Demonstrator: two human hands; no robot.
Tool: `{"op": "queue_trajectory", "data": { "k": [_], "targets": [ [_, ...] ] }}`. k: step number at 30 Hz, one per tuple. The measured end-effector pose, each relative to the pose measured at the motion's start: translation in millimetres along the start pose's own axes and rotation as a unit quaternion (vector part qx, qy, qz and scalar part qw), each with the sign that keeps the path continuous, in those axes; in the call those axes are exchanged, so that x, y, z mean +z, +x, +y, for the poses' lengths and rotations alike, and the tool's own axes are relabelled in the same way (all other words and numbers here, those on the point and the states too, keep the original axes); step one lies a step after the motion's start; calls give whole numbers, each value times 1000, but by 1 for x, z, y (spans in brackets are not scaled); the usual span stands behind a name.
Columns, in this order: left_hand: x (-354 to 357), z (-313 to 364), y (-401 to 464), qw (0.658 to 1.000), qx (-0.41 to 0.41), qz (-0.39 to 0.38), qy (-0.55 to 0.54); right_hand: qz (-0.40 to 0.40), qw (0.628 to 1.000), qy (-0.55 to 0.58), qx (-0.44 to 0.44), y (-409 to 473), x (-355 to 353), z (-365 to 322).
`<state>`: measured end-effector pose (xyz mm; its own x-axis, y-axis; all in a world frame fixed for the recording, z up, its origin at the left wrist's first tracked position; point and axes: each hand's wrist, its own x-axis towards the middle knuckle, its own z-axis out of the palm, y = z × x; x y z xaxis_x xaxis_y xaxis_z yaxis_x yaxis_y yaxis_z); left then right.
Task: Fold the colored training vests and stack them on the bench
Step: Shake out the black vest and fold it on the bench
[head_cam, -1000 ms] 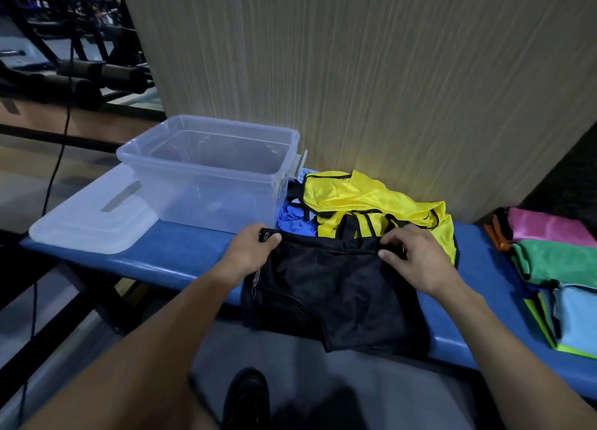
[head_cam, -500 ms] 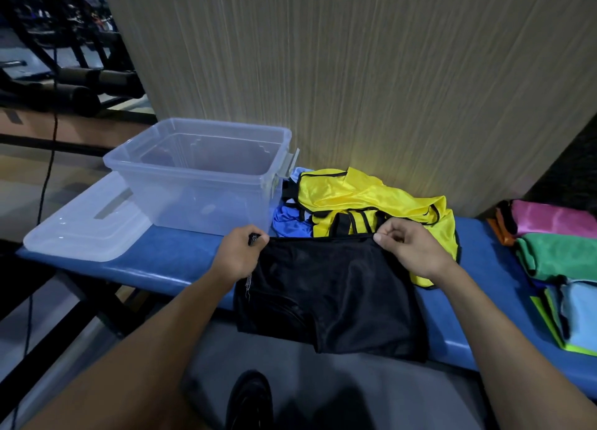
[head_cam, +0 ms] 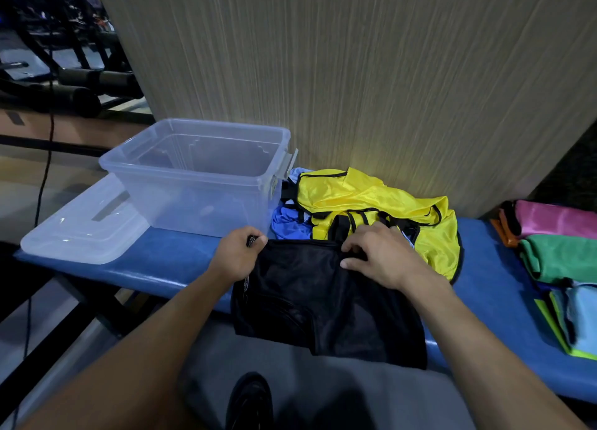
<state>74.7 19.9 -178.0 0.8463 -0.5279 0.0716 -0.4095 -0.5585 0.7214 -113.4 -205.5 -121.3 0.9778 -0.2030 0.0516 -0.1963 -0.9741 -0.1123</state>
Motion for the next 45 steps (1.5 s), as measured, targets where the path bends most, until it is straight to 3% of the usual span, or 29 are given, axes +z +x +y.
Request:
{"op": "queue_trajectory", "data": {
  "k": [15,22,25,30,32,36,39,43,45],
  "targets": [
    [-1,1,-2,1000,-4,4,0,44,982,184,8,16,12,-2],
    [-4,2,-6,999,29,8,22,-12,987,150,63,23,6,13],
    [-7,7,-8,999,31,2,27,-46,971,224,78,19,0,16],
    [-10,15,-15,997,-8,-36,70,-19,954,287,82,20,4,11],
    [-13,17,-17,998,-19,-13,65,21,956,281,80,21,9,5],
    [-17,19,-18,995,-20,24,92,94,981,135,103,8,14,2],
    [-16,21,-22,990,-19,34,138,93,986,77,118,-11,16,13],
    [-11,18,-26,987,-9,31,159,115,977,89,158,-28,21,28],
    [-10,18,-30,973,-12,44,228,130,962,110,214,-33,19,32]
  ]
}}
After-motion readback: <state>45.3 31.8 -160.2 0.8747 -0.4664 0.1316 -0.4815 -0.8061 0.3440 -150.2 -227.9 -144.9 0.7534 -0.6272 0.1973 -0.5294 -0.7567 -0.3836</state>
